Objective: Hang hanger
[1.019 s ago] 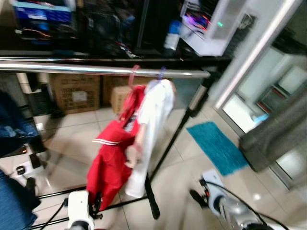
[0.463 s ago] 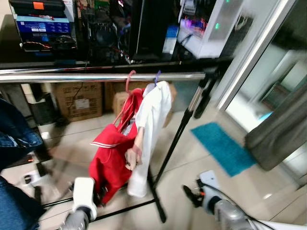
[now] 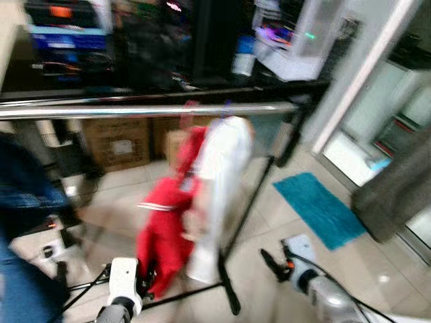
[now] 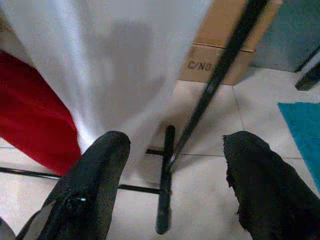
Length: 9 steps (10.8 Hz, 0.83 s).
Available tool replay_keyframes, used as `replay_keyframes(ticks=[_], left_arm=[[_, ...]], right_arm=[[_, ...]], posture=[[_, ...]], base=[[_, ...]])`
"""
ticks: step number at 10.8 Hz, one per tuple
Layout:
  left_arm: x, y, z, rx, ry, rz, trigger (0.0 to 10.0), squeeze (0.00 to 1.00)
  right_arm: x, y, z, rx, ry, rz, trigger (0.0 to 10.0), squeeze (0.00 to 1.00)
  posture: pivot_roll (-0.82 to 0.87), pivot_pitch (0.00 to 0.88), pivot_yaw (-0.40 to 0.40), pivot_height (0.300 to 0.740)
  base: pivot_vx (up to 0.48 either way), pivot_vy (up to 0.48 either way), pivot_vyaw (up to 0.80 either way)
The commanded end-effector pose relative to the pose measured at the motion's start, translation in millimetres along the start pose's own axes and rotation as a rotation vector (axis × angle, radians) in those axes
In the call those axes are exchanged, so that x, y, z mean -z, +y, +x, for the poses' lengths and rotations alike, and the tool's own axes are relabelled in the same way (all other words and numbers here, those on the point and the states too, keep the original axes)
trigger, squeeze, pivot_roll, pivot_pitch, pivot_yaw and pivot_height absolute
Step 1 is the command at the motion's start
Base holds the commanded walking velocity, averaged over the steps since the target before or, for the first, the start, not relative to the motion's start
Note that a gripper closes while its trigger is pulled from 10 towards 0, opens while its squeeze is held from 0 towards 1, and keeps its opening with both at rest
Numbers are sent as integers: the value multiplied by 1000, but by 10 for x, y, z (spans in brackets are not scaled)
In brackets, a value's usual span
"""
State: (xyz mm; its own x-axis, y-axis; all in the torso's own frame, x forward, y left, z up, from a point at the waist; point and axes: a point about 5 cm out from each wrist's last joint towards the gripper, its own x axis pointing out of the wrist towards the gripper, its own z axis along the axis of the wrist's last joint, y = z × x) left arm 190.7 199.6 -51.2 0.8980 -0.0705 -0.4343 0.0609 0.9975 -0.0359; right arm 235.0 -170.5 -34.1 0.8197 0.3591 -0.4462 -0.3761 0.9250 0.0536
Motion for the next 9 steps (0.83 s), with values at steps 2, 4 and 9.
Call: replay_keyframes(ticks=[2, 4, 9], left_arm=[[23, 4, -18, 1, 5, 7, 10000, 0], [17, 6, -10, 3, 7, 17, 10000, 0], [68, -51, -8, 44, 50, 29, 10000, 0]], right_arm=[[-30, -5, 19, 4, -11, 8, 10000, 0], [2, -17, 10, 24, 7, 26, 10000, 0], [103, -95, -44, 95, 65, 74, 10000, 0]], posture=[[198, 43, -161, 740], [196, 43, -157, 740], [193, 39, -151, 740]], base=[[0, 480, 0], [0, 444, 0], [0, 0, 0]])
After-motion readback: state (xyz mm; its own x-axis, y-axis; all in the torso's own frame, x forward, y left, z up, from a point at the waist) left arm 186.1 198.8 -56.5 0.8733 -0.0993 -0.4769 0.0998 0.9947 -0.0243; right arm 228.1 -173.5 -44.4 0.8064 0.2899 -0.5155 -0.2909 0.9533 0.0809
